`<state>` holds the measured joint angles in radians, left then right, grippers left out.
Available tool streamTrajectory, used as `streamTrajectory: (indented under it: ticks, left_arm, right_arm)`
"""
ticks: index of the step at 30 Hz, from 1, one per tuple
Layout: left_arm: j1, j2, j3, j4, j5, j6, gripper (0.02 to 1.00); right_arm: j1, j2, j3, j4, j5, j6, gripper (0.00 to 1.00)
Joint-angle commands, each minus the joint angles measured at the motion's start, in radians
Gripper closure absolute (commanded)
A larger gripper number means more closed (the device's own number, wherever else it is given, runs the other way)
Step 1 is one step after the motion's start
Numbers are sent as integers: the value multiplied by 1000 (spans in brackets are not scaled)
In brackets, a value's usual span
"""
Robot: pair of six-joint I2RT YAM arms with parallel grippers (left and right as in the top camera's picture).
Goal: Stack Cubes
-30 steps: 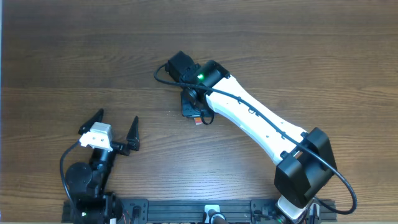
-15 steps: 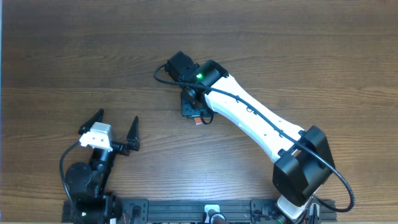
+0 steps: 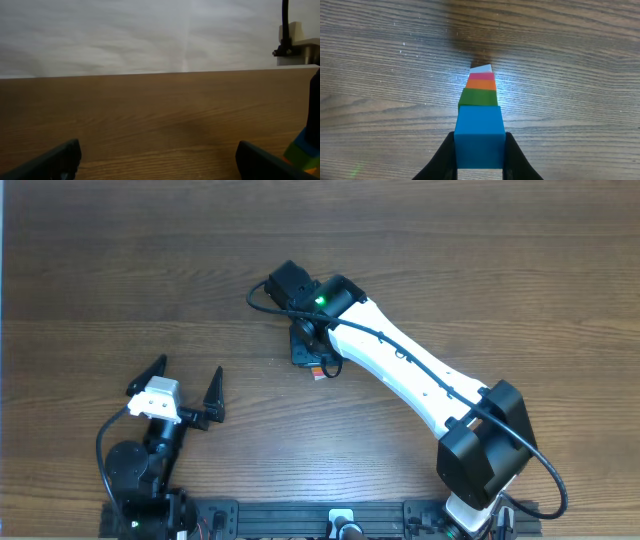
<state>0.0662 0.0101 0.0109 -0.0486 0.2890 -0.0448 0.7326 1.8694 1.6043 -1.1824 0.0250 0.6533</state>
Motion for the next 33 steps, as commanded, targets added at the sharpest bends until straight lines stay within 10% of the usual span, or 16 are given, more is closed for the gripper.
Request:
streamTrajectory:
  ticks: [1,4,29,33]
  left_arm:
    - [6,-6,-5,-1,10,11,18]
    - [6,-6,-5,-1,10,11,18]
    - [6,-6,-5,-1,10,11,20]
    - [6,-6,-5,-1,10,11,18]
  right_arm:
    - [-6,27,18,0,2,-5,965]
    - [-5,27,18,0,-6,-19,702]
    - [-5,27,18,1,-6,-19,316]
    - [-5,27,18,2,-5,-20,9]
